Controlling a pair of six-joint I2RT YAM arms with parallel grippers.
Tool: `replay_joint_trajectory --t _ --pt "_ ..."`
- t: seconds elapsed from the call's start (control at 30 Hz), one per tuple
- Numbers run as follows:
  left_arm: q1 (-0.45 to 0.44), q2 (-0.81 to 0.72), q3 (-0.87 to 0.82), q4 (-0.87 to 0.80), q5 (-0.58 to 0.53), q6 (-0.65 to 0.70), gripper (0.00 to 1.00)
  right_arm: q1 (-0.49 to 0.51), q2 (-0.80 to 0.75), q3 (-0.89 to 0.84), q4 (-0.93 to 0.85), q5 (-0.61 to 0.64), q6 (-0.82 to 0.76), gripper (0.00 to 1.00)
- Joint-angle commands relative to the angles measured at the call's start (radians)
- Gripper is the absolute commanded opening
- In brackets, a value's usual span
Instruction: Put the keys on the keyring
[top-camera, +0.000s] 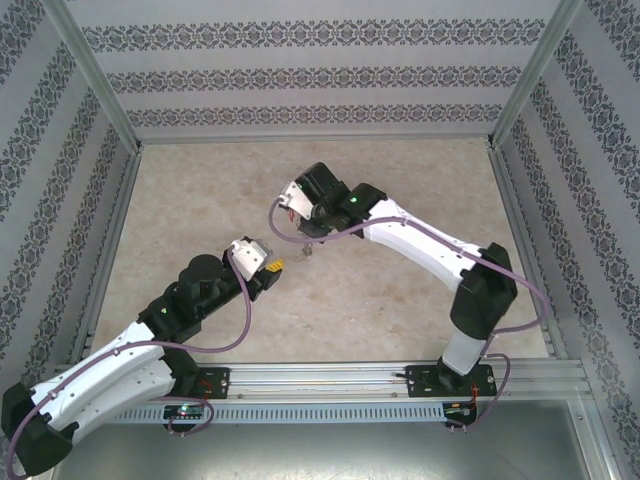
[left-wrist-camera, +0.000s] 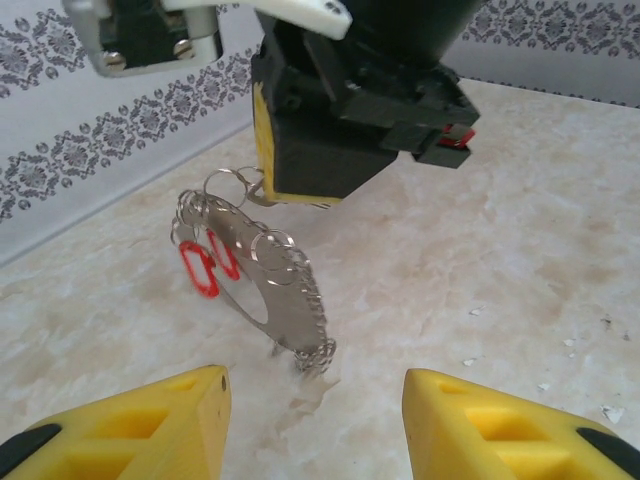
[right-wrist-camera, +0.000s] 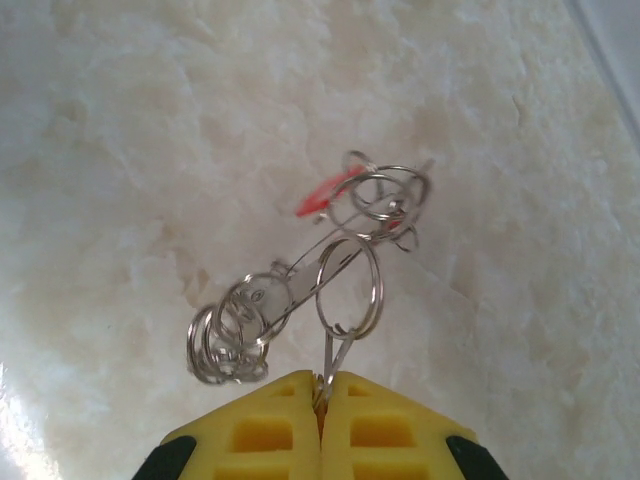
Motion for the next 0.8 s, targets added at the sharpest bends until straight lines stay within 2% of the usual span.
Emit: replay_joint_trajectory --t 0.0,0.23,0.5,0.77 --pt "0.018 -0.006 -0.010 0.064 -0.026 -0.022 0.49 0.000 0.048 0.100 -0.085 0.000 -0.018 0.00" --pt "0.031 -0.008 -0.011 0.070 -0.024 -0.026 0.50 -0.048 0.103 0.121 -0.181 0.027 -0.022 0.00" --pt "0.038 -0.005 -0.021 0.102 0.004 -0.023 0.50 -0.147 0.062 -0.015 -0.200 -0.089 0.044 0.00" --pt "0.040 -0.018 -0.022 0.102 0.017 -0.023 0.51 -0.246 0.084 -0.106 -0.156 -0.202 0.088 0.00"
